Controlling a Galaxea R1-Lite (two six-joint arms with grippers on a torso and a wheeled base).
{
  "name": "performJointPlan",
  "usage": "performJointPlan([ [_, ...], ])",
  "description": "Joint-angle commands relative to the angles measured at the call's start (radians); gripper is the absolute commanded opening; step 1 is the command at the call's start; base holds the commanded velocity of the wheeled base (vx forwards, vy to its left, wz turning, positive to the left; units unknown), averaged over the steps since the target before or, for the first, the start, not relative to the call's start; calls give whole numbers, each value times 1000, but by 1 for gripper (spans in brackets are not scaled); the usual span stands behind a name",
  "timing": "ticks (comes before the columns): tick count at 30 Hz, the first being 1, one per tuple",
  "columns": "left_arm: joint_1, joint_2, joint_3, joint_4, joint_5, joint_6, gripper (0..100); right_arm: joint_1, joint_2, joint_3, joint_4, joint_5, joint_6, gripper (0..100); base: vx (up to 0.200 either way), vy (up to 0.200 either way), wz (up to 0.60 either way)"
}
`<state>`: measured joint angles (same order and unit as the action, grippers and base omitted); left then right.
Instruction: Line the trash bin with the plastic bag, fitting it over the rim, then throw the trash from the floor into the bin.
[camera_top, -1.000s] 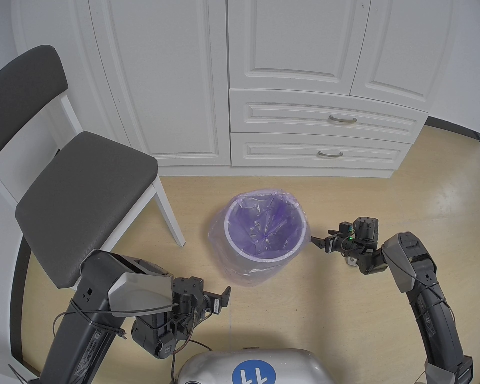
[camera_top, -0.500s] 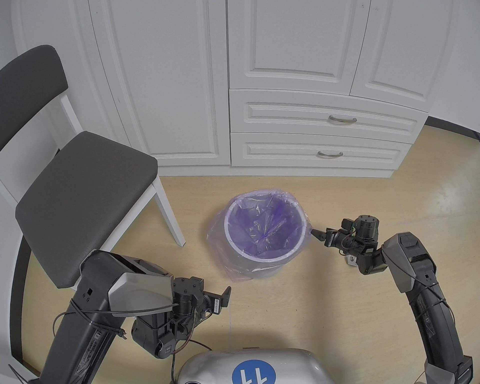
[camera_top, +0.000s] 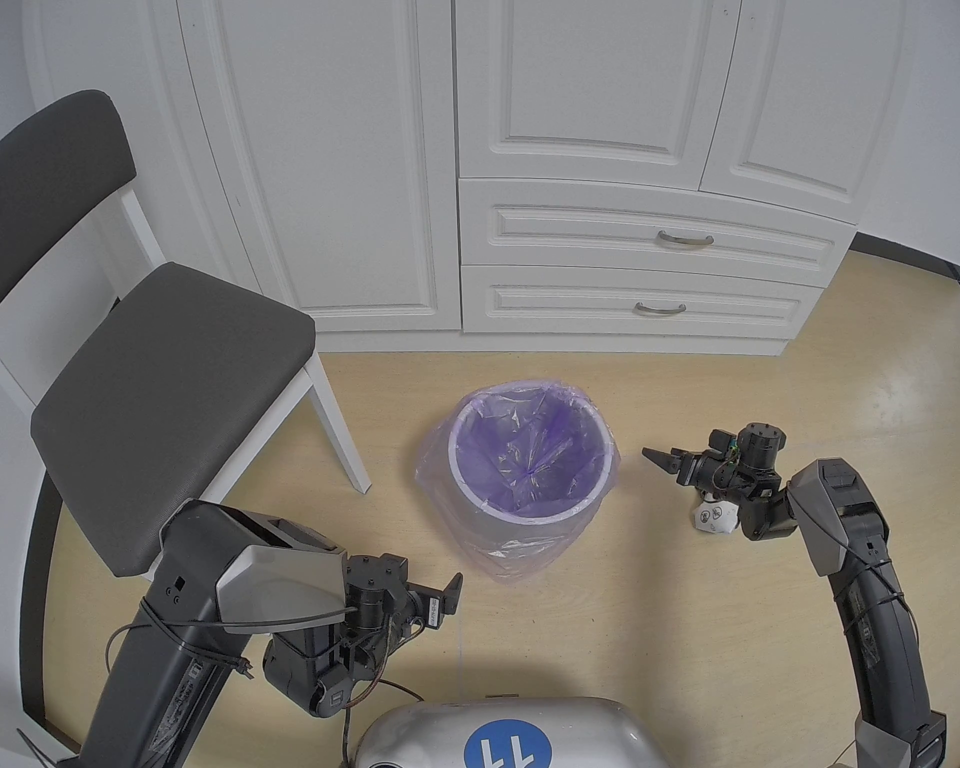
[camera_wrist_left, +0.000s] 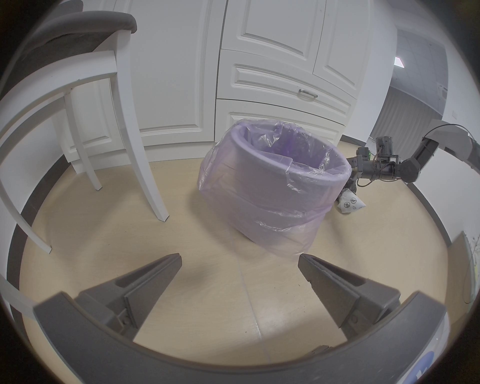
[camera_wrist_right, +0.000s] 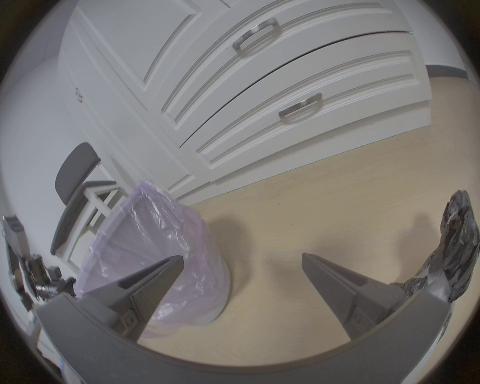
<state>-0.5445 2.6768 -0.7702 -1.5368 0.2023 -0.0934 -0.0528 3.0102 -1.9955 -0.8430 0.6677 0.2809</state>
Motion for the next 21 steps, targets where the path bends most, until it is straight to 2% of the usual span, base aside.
performJointPlan([
  [1, 0, 0, 0, 0, 0, 0, 100, 51, 22, -4, -64, -3, 109, 100, 0, 0, 0],
  [4, 0, 0, 0, 0, 0, 1, 100, 108, 36, -4, -159, -48, 185, 100, 0, 0, 0],
  [11, 0, 0, 2, 0, 0, 3, 100, 117, 36, -4, -57, -54, 164, 100, 0, 0, 0],
  [12, -2, 0, 2, 0, 3, 3, 100, 117, 36, -4, -22, -51, 118, 100, 0, 0, 0],
  [13, -2, 0, 2, 0, 3, 3, 100, 117, 36, -4, -22, -51, 118, 100, 0, 0, 0],
  [15, -2, 0, 2, 0, 3, 3, 100, 117, 36, -4, 76, -59, 26, 100, 0, 0, 0],
  [16, -2, 0, 2, 0, 3, 3, 100, 117, 36, -4, 76, -59, 26, 100, 0, 0, 0],
  [18, -2, 0, 2, 0, 3, 4, 100, 116, 36, -4, 166, -85, -88, 100, 0, 0, 0],
  [21, -2, 0, 2, 0, 3, 3, 100, 116, 36, -4, 225, -114, -160, 100, 0, 0, 0],
])
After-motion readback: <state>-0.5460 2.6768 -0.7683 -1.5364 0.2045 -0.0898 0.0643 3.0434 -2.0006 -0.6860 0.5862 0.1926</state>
